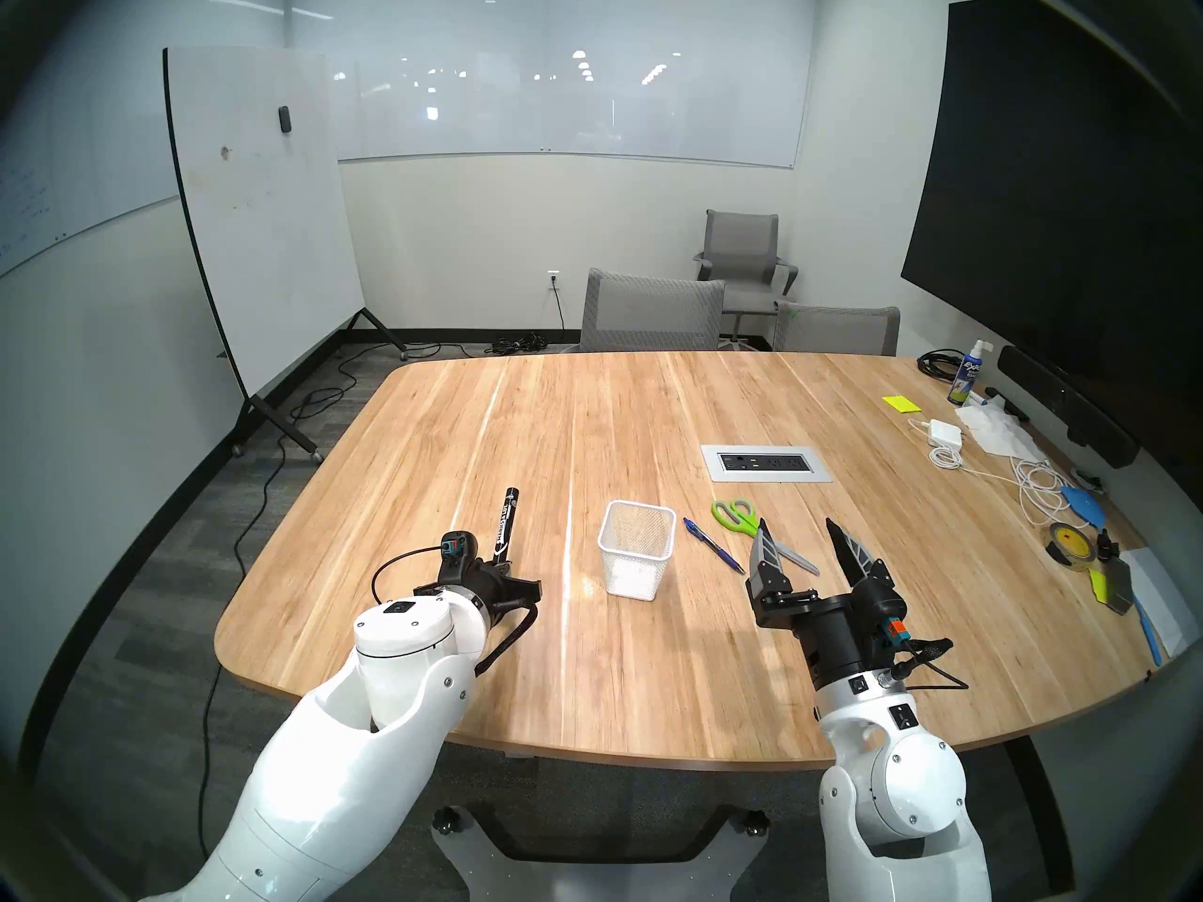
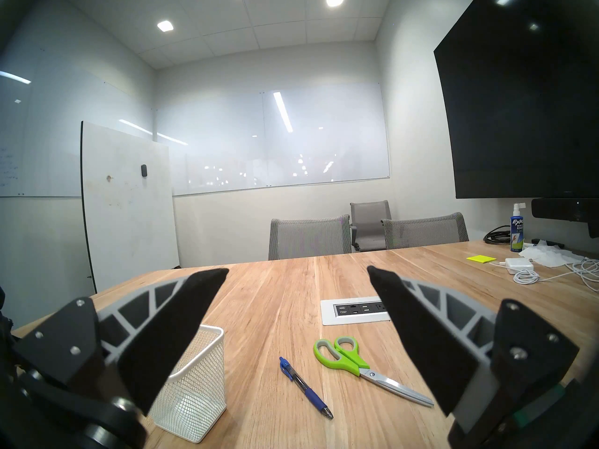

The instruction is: Place the pen, the marker, and the scissors into the pen holder

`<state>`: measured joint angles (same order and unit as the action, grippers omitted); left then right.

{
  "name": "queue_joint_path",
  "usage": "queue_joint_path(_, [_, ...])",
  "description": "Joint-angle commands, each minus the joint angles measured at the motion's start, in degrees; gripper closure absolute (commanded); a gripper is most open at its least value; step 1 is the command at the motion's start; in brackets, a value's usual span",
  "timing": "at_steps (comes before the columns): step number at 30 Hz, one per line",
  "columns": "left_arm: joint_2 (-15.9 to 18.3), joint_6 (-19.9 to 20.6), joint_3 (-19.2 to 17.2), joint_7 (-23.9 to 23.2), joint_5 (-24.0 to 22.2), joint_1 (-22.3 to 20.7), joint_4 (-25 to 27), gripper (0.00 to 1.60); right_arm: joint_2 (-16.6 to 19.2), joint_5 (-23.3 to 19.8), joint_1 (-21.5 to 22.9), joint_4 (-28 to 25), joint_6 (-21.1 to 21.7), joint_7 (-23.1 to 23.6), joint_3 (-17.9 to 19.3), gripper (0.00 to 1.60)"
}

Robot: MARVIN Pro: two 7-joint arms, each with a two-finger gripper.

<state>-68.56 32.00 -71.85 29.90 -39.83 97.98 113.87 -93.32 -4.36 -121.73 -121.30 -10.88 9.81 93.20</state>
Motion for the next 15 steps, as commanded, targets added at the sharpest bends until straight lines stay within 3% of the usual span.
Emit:
queue_joint_path(1, [1.50, -2.45, 0.03, -1.20, 1.22, 1.68, 3.87, 1.60, 0.07, -0.04, 0.12, -1.26, -0.21, 0.12, -0.04, 0.00])
queue_joint_path(15, [2.70, -5.71, -0.94, -2.48, 3.00, 3.47, 6.31, 1.60, 0.07, -0.04, 0.12, -1.26, -0.21, 0.12, -0.04, 0.00])
